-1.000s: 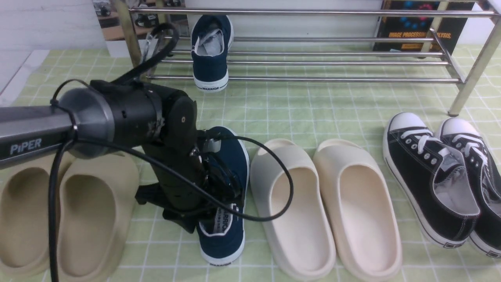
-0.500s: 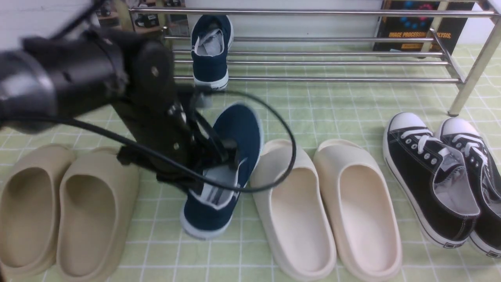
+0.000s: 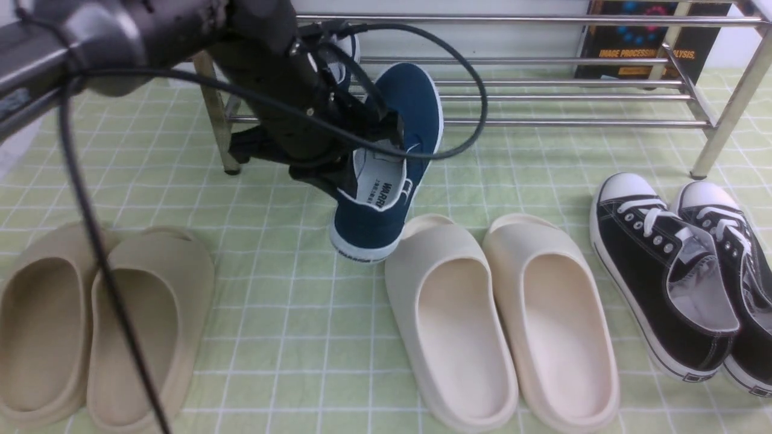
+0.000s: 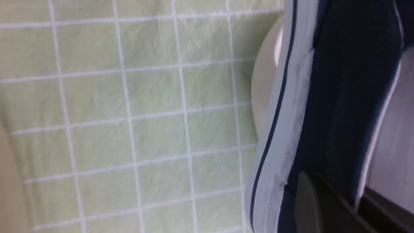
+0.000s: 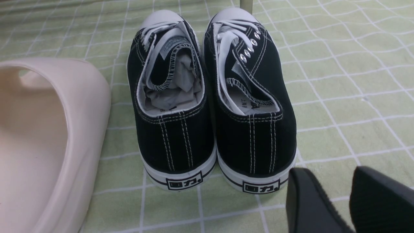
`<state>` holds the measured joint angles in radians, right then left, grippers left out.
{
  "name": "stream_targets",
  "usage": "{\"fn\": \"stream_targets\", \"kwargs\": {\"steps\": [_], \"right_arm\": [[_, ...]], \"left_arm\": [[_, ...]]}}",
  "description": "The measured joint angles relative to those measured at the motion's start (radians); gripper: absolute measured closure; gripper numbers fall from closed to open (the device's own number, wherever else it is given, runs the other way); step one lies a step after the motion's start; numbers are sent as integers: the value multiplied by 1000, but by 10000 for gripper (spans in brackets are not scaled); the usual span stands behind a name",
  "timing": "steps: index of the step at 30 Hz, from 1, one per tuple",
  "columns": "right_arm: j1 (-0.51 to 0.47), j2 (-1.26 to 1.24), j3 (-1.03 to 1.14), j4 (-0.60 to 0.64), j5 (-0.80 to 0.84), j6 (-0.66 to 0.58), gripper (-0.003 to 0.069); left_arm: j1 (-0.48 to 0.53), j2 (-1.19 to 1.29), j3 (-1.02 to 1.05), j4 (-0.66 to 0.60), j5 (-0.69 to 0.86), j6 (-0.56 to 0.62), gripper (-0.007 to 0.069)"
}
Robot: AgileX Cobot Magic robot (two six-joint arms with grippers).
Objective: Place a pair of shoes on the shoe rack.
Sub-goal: Use the left arm to put a shoe into the shoe rack
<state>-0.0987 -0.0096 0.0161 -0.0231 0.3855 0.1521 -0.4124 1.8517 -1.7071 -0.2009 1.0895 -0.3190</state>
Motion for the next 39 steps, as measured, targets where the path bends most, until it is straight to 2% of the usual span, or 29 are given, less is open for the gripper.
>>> {"fn": "stream_targets", "kwargs": {"steps": [6, 21, 39], "right_arm": [[0, 0, 0, 0, 0, 0, 419], [0, 0, 0, 0, 0, 0, 419], [0, 0, 0, 0, 0, 0, 419]], "left_arm": [[56, 162, -201, -55, 1, 1, 624], [67, 481, -686, -70, -10, -24, 624], [90, 548, -722, -64, -117, -29, 620]]}}
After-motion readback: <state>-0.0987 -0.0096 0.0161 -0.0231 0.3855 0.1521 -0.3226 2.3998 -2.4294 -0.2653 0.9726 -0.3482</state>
